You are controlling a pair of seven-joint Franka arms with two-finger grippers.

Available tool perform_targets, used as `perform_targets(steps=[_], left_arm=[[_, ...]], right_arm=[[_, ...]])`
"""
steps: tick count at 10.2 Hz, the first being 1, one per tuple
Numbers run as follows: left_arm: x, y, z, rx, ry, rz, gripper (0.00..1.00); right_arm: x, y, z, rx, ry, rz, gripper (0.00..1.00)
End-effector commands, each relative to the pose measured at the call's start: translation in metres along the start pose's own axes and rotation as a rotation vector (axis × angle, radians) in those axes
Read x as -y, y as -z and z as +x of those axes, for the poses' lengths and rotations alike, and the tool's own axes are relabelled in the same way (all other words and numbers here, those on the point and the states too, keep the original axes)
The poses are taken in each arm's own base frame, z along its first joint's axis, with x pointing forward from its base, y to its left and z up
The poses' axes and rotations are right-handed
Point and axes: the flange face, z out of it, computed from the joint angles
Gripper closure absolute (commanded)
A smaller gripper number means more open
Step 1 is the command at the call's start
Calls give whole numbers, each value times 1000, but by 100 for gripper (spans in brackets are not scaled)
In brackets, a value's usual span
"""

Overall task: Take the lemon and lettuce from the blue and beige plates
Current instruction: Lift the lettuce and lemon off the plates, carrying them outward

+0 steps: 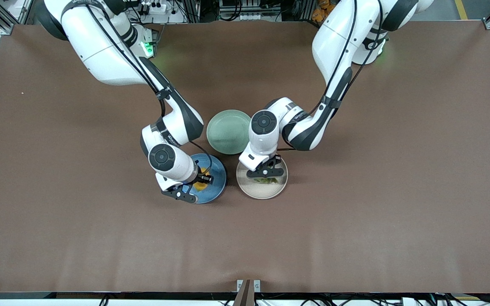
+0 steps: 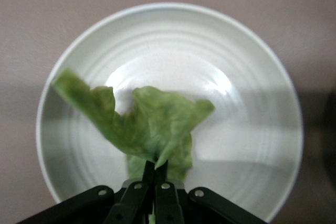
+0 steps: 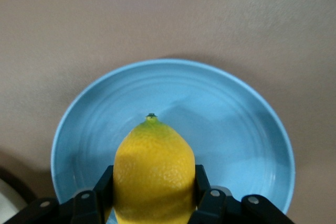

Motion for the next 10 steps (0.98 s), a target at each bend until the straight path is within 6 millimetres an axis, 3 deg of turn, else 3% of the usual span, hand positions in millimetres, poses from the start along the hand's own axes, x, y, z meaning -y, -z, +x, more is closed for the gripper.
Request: perform_targets(steps=[1, 2, 3, 5, 7, 8, 9, 10], left_arm=[[14, 73, 9, -24, 29, 46, 100], [40, 104, 29, -30, 68, 47, 100], [64, 132, 46, -42, 69, 42, 100], [108, 168, 71, -42, 46, 44, 100], [167, 182, 101, -19, 27, 38, 100], [194, 179, 111, 12, 22, 59, 100], [205, 165, 113, 43, 23, 76, 100], [218, 141, 119, 78, 43, 92, 100]], right_arm=[[-13, 56, 24, 55, -5, -57, 100], [-27, 72, 31, 98, 50, -91, 100], [-53, 90, 43, 124, 91, -120, 100], [-111, 105, 68, 167, 195, -164, 100], [-180, 116, 93, 196, 268, -151, 100], [-217, 117, 105, 208, 305, -139, 100], [-242, 112, 115, 201, 334, -129, 100], [-256, 94, 117, 181, 340, -124, 100]])
